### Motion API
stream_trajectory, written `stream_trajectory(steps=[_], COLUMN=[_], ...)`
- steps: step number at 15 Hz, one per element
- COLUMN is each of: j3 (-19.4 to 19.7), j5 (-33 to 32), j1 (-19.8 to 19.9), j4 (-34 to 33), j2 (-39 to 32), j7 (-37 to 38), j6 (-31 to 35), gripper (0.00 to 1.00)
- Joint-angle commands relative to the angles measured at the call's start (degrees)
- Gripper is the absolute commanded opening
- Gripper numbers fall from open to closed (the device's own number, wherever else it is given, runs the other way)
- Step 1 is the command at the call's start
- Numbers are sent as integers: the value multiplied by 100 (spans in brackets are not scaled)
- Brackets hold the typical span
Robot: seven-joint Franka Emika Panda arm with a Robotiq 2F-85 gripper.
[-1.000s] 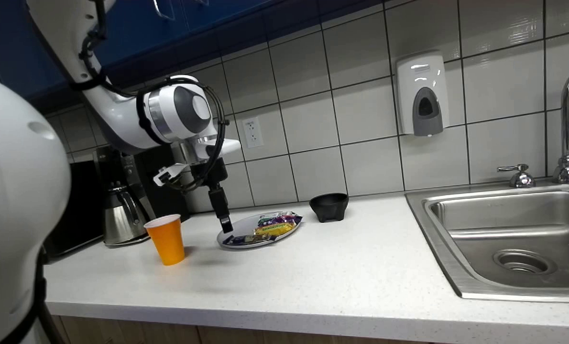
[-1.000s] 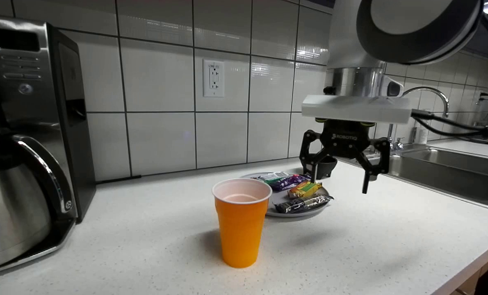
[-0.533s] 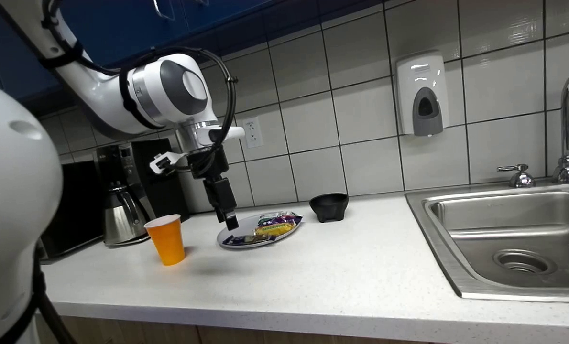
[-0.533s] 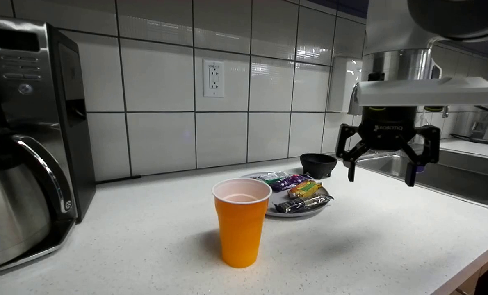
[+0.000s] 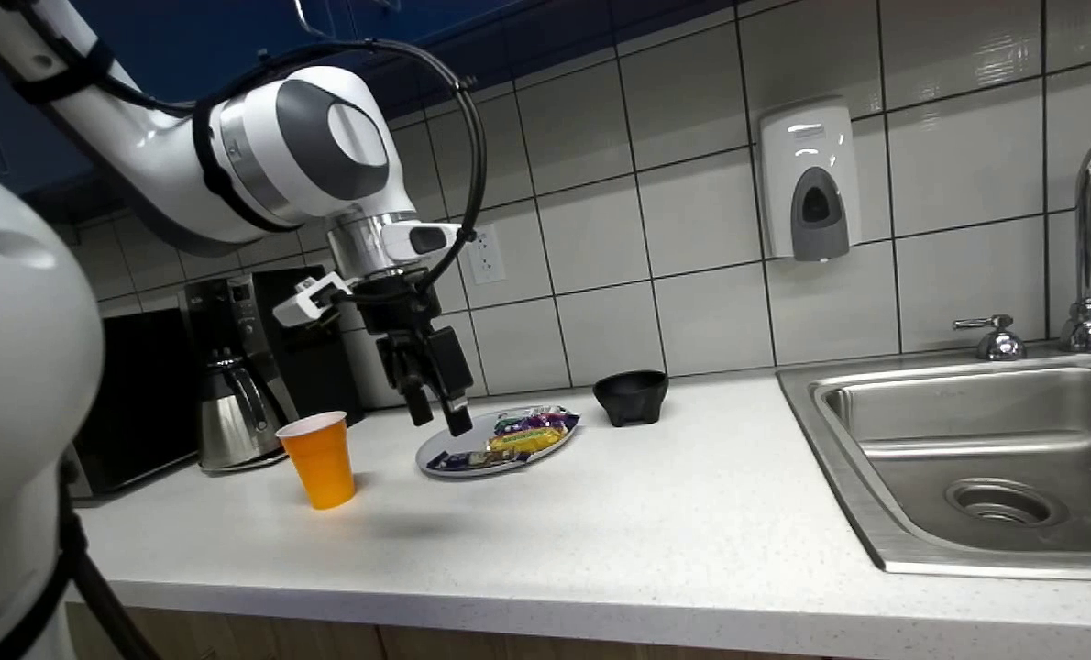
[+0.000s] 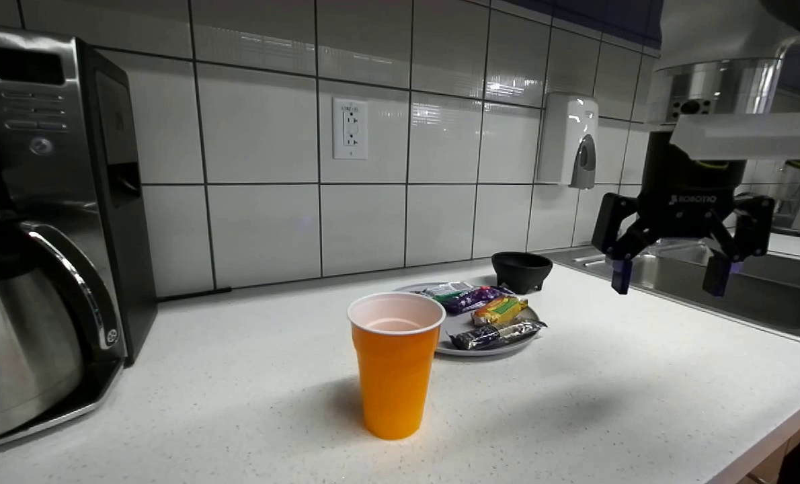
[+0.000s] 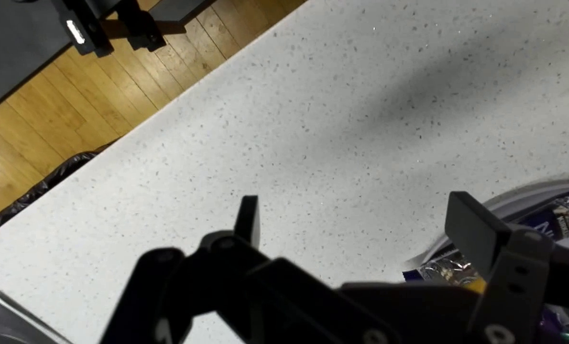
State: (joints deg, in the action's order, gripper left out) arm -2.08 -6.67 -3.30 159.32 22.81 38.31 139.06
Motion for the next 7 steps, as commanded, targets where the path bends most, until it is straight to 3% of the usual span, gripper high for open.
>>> stream_trajectory(steps=[1,2,7], j3=[-95,-235,-226], j5=[235,215,240], j1=[247,291,334], j4=[-21,-35,-37], j2=[187,21,21], j7=[-511,-299,-396], j6=[-129,-6,-6], gripper=[100,100,100])
